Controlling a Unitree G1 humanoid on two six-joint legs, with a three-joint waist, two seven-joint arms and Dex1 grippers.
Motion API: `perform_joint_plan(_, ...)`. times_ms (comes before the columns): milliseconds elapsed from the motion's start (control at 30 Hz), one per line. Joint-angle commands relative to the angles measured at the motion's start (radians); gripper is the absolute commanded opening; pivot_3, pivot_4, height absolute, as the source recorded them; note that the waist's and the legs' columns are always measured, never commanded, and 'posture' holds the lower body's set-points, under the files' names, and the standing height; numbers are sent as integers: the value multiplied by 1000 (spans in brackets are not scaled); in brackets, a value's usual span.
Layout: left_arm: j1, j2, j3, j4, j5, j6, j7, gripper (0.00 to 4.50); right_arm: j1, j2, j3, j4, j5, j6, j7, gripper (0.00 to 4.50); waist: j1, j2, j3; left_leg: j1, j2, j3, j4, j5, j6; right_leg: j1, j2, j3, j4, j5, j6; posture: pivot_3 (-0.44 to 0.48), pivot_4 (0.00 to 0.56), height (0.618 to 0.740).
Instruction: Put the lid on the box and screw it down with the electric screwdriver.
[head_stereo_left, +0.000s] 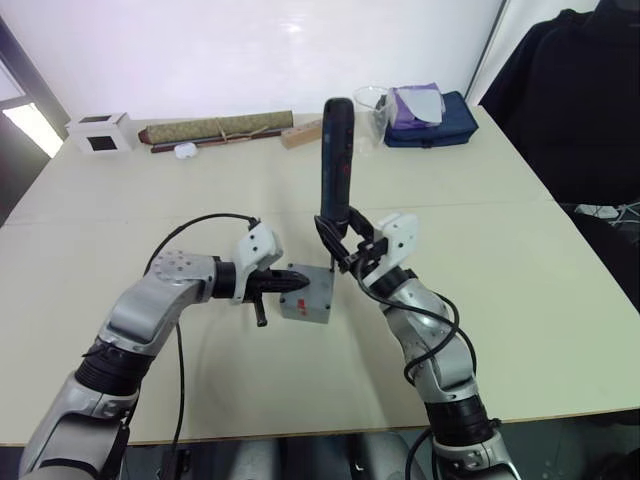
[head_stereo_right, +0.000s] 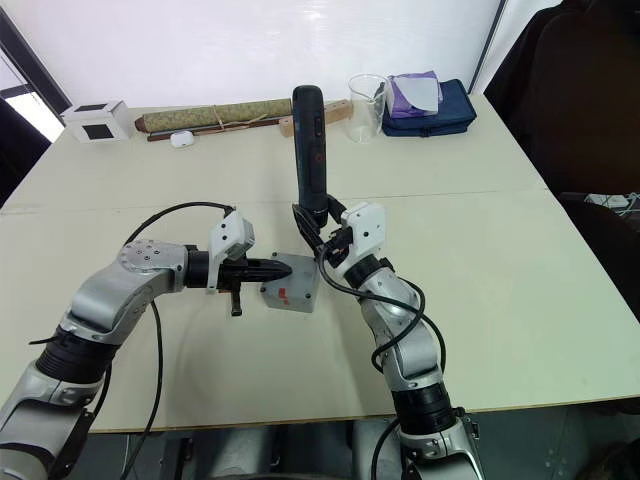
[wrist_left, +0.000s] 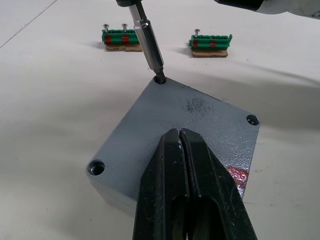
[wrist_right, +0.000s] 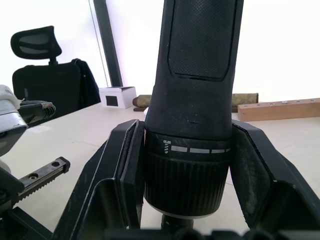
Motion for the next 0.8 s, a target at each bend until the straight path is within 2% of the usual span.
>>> perform_joint_plan(33,18,4,-15,0,9,22,-4,0,19,-8,3,-35,-9,-37,5,2124,0,0,0,0,0,0,0,0,0,0,0,0,0,0,0,0,150,740)
perform_joint_plan(300,15,3,-25,7,15,15,-9,0,89,-65,25,-77,-35,-48,29,2124,1,-1,-1,3,0,0,0,0,0,3,0,0,0,0,0,0,150,740)
perform_joint_plan(400,15,1,-30,9,17,11,-11,0,124,-125,80,-73,-119,-28,35,2124,1,-1,-1,6,0,0,-1,0,0,6,0,0,0,0,0,0,150,740)
perform_joint_plan(567,13,0,-32,15,19,7,-14,0,145,-121,100,-63,-118,19,17,2124,0,-2,-4,17,0,0,-2,0,0,18,1,0,-2,-2,-1,0,150,740)
perform_joint_plan(800,24,4,-41,14,36,2,-23,0,144,-112,99,-47,-101,81,11,2124,0,-5,-7,26,0,0,-4,-1,1,25,0,0,-2,-6,-5,0,150,740)
